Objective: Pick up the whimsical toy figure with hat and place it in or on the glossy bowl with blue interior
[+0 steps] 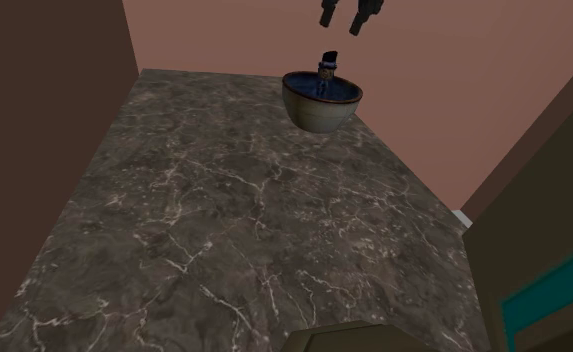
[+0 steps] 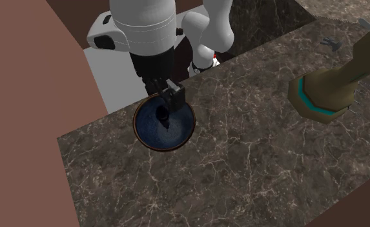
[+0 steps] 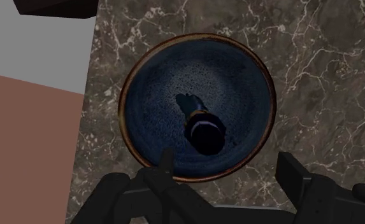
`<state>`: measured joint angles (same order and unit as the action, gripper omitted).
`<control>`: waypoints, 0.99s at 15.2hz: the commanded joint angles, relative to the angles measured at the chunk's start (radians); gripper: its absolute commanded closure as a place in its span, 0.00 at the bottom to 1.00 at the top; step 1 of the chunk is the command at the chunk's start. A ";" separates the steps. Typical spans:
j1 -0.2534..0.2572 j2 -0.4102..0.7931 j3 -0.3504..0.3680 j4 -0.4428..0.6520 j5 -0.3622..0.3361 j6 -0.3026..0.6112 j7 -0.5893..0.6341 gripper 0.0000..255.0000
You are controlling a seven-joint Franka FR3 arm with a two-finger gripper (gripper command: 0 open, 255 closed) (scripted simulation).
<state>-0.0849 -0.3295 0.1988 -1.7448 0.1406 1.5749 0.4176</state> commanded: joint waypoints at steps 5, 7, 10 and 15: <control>-0.001 0.009 -0.002 0.044 -0.002 -0.035 0.002 0.00; -0.004 0.033 -0.005 0.139 -0.006 -0.106 0.007 0.00; -0.004 0.045 -0.006 0.179 -0.008 -0.135 0.009 0.00; -0.004 0.045 -0.006 0.179 -0.008 -0.135 0.009 0.00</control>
<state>-0.0893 -0.2846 0.1928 -1.5656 0.1329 1.4401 0.4264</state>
